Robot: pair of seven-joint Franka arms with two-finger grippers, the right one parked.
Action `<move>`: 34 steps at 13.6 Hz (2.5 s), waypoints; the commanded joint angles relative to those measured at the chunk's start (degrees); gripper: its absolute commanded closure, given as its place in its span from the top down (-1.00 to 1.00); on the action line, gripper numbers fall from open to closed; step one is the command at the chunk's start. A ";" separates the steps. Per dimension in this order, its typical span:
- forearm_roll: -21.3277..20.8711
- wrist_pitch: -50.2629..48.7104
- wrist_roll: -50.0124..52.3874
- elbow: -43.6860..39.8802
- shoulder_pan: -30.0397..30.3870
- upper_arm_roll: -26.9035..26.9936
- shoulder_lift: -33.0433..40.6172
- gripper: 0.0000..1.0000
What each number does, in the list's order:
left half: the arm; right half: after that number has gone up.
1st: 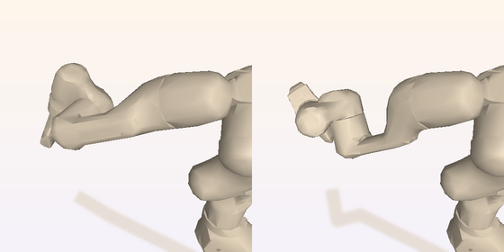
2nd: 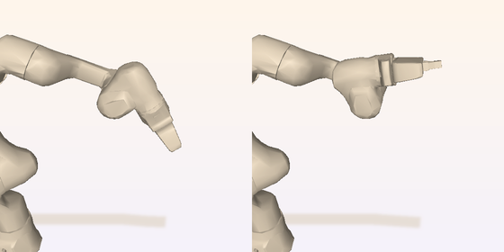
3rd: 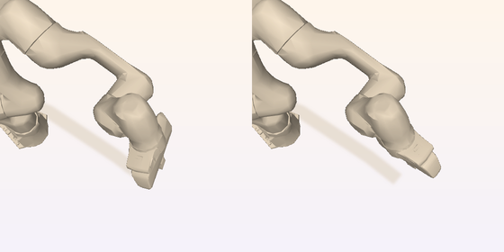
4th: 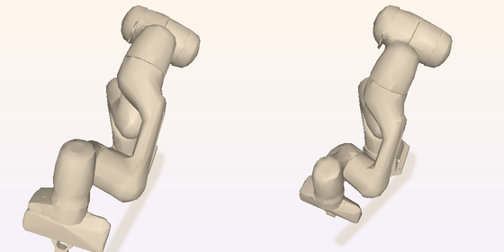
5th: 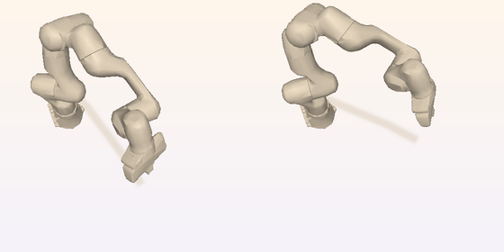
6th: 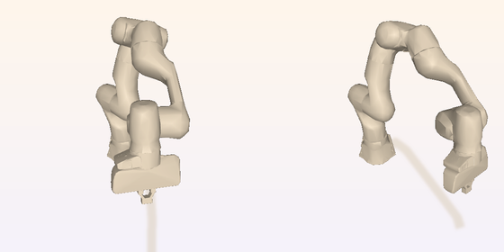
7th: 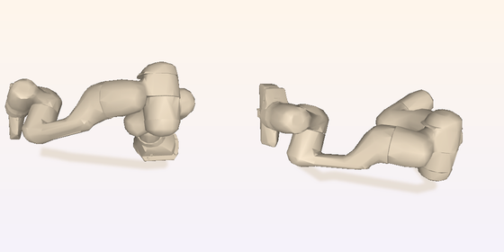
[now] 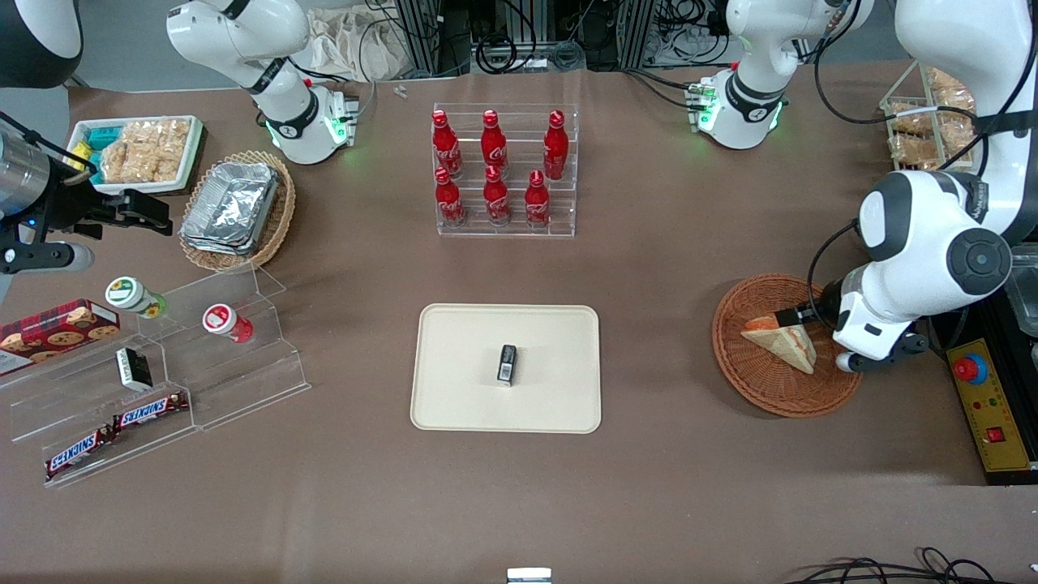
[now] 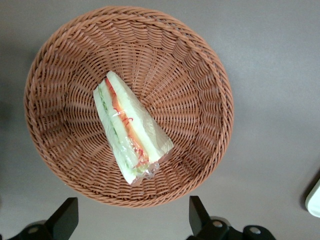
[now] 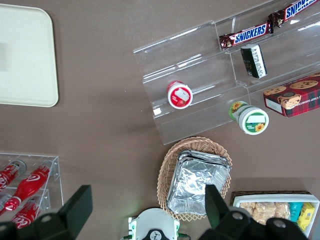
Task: Place sandwich from basket to tray
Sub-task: 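Lower the left gripper and close it on the sandwich's crust edge, then lift the sandwich up out of the basket with the left gripper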
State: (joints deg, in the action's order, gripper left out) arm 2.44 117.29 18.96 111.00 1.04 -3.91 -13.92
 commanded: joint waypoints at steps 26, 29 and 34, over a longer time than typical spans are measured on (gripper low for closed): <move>-0.33 17.36 20.67 7.39 0.10 2.07 -6.91 0.12; -0.42 15.43 21.46 5.99 -0.34 1.98 -6.21 -0.01; -1.21 -2.82 24.28 -6.11 -2.18 1.63 -4.63 -0.31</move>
State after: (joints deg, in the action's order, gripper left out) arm 2.33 121.99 40.84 110.68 0.00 -2.31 -19.76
